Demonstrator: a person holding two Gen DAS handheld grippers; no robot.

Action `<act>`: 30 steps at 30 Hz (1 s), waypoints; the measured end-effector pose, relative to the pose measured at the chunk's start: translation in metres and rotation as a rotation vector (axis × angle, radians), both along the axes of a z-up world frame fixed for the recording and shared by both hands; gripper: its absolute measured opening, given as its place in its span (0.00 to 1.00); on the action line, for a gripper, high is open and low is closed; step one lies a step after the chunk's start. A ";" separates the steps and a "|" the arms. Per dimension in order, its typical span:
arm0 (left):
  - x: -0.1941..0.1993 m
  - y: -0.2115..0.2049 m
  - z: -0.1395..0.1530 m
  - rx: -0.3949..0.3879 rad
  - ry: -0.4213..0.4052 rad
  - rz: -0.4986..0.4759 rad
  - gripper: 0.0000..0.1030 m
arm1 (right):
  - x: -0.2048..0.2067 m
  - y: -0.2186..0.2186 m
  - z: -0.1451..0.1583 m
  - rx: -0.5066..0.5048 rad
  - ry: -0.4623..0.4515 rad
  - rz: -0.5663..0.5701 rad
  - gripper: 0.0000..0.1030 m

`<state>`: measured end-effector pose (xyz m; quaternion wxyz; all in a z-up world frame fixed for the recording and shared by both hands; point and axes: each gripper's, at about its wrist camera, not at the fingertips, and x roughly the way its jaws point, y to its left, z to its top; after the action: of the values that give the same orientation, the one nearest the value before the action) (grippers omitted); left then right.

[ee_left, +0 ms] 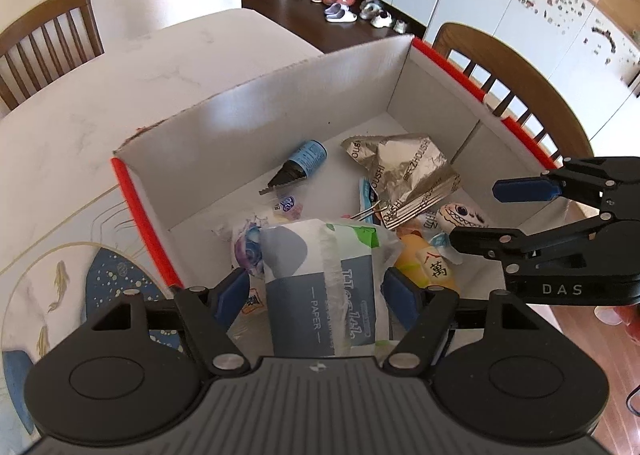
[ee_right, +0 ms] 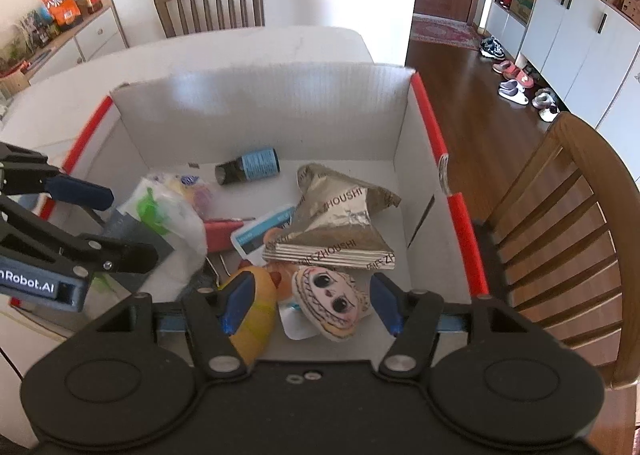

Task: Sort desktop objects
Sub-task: 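Lower both tools into the shoebox and open them to release the items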

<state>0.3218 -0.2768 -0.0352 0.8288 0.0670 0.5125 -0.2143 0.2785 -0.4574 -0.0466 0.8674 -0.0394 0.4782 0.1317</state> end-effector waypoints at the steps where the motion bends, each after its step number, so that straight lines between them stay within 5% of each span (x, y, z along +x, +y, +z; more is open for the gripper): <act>1: -0.002 0.002 0.003 -0.010 -0.003 -0.001 0.71 | -0.002 0.000 0.003 0.005 -0.004 -0.002 0.62; 15: -0.030 0.029 0.043 -0.096 -0.095 0.049 0.71 | -0.031 0.002 0.042 0.056 -0.067 -0.039 0.62; 30: -0.061 0.057 0.066 -0.131 -0.190 -0.018 0.71 | -0.067 0.029 0.061 0.077 -0.144 -0.117 0.62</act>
<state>0.2612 -0.2203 0.0304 0.8742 0.0373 0.4160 -0.2474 0.2114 -0.4286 0.0140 0.9066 0.0126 0.4108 0.0958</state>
